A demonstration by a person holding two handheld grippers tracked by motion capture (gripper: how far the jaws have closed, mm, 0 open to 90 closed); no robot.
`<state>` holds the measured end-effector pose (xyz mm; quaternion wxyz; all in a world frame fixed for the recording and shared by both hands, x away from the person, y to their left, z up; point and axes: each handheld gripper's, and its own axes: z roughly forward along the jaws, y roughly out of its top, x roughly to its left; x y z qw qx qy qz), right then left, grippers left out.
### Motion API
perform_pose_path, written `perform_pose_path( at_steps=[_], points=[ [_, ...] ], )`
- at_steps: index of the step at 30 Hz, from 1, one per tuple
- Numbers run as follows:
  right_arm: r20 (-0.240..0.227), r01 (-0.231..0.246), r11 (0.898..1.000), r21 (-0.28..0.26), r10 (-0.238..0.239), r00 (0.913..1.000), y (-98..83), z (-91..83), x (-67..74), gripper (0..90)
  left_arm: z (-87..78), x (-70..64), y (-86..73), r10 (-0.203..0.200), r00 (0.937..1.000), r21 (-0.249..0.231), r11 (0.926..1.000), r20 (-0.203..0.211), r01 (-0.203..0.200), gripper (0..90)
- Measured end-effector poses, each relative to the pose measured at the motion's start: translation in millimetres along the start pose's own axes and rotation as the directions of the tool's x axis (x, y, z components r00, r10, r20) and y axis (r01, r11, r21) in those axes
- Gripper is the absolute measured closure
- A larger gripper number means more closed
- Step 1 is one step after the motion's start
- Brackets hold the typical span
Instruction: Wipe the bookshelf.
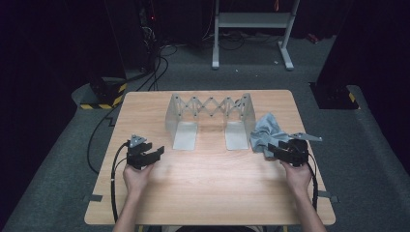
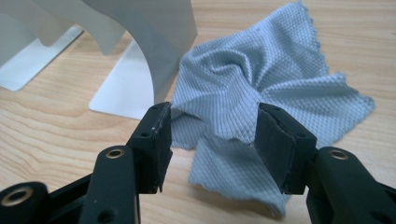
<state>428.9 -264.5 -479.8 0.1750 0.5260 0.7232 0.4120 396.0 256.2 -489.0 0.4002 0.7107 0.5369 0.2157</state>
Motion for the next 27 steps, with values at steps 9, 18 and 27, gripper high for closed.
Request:
perform_pose_path(
  at_steps=[9,18,27],
  points=[
    [0.036,0.001,1.000,0.016,-0.001,0.9993,-15.9,-5.4,-2.4,46.7,1.7,-11.6,-6.8,0.034,0.9994,0.023,0.9992,-0.004,-0.033,39.2],
    [0.090,0.012,1.000,0.020,-0.014,0.9959,-28.1,-7.4,-6.8,45.6,9.4,-18.4,-20.7,0.024,0.9997,0.062,0.9978,0.004,-0.024,39.3],
    [0.152,0.051,0.998,0.033,-0.056,0.9868,-38.0,-6.8,-11.2,44.1,16.8,-30.0,-27.4,0.087,0.9948,0.099,0.9917,-0.054,-0.081,38.8]
  ],
)
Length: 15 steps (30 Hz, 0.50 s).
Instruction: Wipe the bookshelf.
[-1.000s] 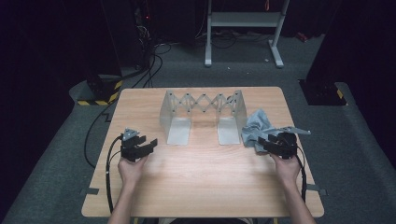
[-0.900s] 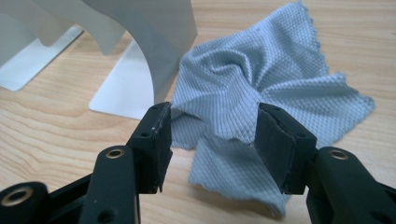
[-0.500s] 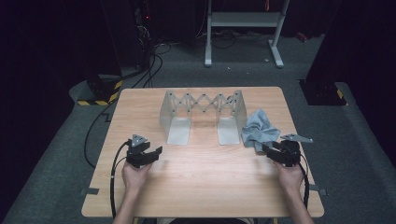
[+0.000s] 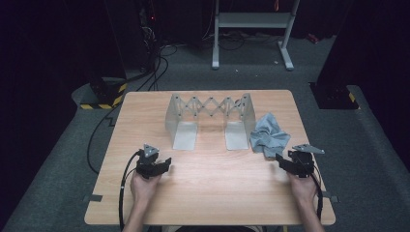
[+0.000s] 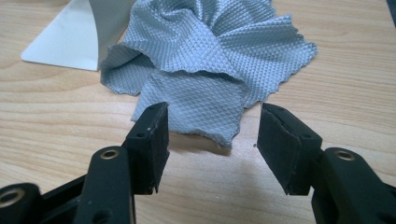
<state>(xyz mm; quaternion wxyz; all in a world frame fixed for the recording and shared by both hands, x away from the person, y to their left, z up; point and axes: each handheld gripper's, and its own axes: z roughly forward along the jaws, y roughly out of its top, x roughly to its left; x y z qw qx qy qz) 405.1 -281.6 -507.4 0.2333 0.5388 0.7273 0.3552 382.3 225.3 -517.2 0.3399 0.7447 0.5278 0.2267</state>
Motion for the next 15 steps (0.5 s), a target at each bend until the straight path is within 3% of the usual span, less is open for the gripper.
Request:
perform_pose_path(
  at_steps=[2,15],
  points=[
    [0.022,0.011,1.000,0.003,-0.011,0.9997,-2.4,0.4,0.3,44.2,2.7,-2.3,-0.6,0.009,0.9999,0.006,0.9999,-0.006,-0.009,38.7],
    [0.037,0.011,1.000,0.020,-0.012,0.9992,-9.4,5.0,-0.9,44.0,9.2,-11.1,-2.6,0.054,0.9976,0.019,0.9984,-0.044,-0.053,38.2]
  ],
)
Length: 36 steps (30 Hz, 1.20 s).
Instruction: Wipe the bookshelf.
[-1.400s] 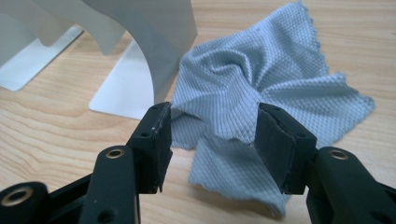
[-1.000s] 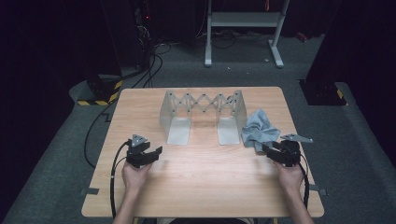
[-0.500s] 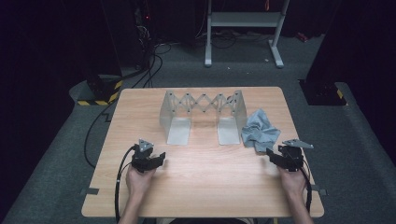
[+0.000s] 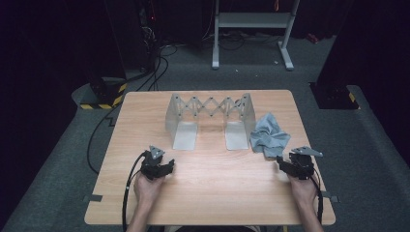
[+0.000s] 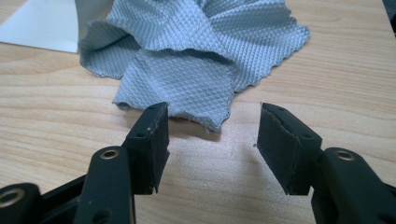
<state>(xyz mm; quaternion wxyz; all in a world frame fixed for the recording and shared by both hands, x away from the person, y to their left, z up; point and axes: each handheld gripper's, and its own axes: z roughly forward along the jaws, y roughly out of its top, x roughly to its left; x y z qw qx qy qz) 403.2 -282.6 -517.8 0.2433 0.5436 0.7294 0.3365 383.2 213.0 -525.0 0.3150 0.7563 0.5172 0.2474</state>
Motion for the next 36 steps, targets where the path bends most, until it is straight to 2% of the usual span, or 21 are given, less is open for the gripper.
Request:
perform_pose_path(
  at_steps=[4,8,10,15,18,21,26,36],
  points=[
    [0.006,0.007,1.000,0.006,-0.007,1.0000,-1.9,2.9,0.9,43.6,0.6,0.8,-3.5,-0.028,0.9996,-0.025,0.9993,0.005,0.028,38.1],
    [0.014,0.004,1.000,0.021,-0.004,0.9999,-3.7,5.8,0.7,40.8,1.0,0.1,-5.3,-0.022,0.9998,-0.043,0.9988,-0.001,0.022,37.9],
    [0.027,0.019,1.000,0.025,-0.020,0.9995,-4.1,7.3,1.9,39.8,0.5,-0.8,-5.5,-0.012,0.9999,-0.042,0.9990,0.002,0.012,38.0],
    [0.031,0.019,1.000,0.025,-0.019,0.9993,-3.9,8.0,2.8,37.5,0.4,-1.1,-5.8,-0.012,0.9999,-0.042,0.9990,-0.008,0.012,36.1],
    [0.026,0.021,0.999,0.026,-0.021,0.9994,-4.3,7.7,5.3,37.1,-0.1,-3.1,-6.0,0.007,0.9999,-0.046,0.9989,-0.014,-0.008,35.7],
    [0.018,0.031,0.999,0.026,-0.031,0.9994,-4.3,7.9,5.8,36.3,0.0,-1.9,-6.0,-0.001,1.0000,-0.042,0.9991,-0.002,0.001,35.5],
    [0.017,0.029,0.999,0.027,-0.030,0.9994,-4.2,8.0,5.7,35.7,1.2,2.6,-5.8,-0.044,0.9988,-0.031,0.9985,0.022,0.045,32.9],
    [0.014,0.028,0.999,0.030,-0.028,0.9995,-4.1,8.0,5.6,34.9,1.3,2.5,-5.8,-0.043,0.9989,-0.032,0.9986,0.021,0.043,32.6]
  ],
)
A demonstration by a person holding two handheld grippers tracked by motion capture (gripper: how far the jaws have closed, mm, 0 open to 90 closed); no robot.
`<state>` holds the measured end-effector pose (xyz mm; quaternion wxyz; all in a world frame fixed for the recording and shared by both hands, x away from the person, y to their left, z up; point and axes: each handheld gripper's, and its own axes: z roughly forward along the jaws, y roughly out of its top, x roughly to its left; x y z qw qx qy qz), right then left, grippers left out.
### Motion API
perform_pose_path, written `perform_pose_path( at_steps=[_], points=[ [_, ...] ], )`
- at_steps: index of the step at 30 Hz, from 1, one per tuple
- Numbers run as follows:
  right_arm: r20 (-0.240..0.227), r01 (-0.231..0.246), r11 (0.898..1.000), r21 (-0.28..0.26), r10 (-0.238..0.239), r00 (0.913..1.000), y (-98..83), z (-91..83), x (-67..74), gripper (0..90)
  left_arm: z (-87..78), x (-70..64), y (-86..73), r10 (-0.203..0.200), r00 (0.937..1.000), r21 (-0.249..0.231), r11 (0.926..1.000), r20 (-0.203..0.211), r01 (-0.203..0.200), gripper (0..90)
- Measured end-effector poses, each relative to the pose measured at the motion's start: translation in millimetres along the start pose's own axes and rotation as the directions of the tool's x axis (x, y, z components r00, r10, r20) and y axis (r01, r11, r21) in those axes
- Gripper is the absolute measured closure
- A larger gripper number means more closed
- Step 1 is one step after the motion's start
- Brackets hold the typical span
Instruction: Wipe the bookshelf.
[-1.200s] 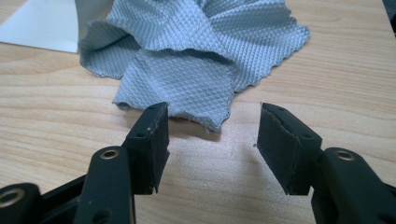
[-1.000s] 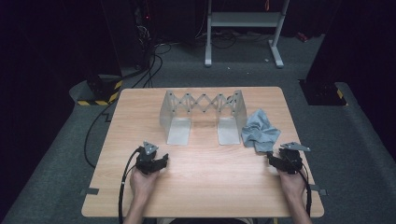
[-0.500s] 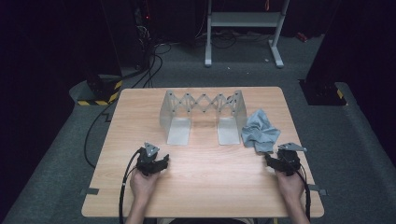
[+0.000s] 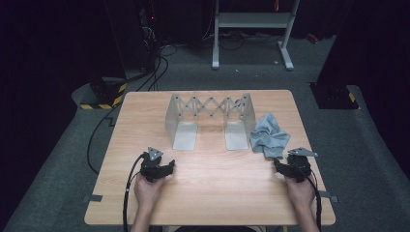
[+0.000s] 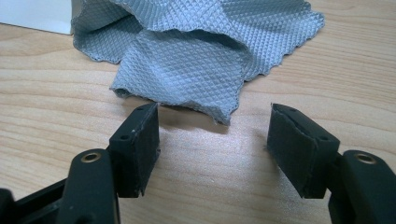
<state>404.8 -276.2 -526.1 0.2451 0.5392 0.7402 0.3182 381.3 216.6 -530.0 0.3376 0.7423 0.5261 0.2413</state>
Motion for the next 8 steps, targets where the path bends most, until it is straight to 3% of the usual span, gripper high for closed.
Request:
perform_pose_path(
  at_steps=[8],
  points=[
    [-0.001,0.000,1.000,-0.002,0.000,1.0000,-0.1,0.1,-0.1,34.5,0.0,0.1,0.0,-0.001,1.0000,0.000,1.0000,0.000,0.001,32.5]
  ],
)
